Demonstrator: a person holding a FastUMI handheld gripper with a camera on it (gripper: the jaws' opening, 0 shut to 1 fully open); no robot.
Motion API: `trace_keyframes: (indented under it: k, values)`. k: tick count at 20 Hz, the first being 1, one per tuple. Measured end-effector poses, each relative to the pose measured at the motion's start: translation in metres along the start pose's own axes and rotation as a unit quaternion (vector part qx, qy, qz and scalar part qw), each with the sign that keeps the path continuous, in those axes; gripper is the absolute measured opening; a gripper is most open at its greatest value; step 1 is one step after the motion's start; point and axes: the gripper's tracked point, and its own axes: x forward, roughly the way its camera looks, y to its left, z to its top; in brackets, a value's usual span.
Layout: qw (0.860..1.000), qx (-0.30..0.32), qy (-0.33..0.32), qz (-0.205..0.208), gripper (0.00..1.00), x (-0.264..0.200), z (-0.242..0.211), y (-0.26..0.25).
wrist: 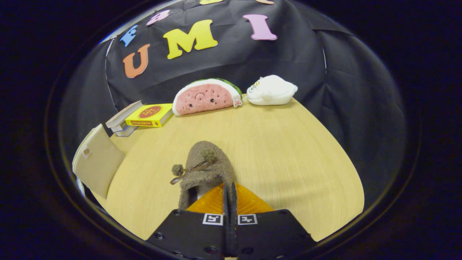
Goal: Open the storage box then place both shoes into the box .Put the left shoe in first, then the right shoe, with the right side of both shoes facing outward in a uniform manner.
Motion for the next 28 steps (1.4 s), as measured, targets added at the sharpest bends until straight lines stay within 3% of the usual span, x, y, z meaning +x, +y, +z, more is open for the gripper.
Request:
trace_keyframes:
  k: [4, 9, 21, 28]
  values:
    - [0.998, 0.052, -0.006, 0.023, 0.00, -0.014, 0.009, 0.029]
    - [0.992, 0.106, -0.025, 0.059, 0.00, -0.043, 0.034, 0.101]
    - [0.978, 0.138, -0.042, 0.152, 0.00, -0.107, 0.078, 0.334]
    - [0.973, 0.151, -0.048, 0.165, 0.00, -0.106, 0.067, 0.442]
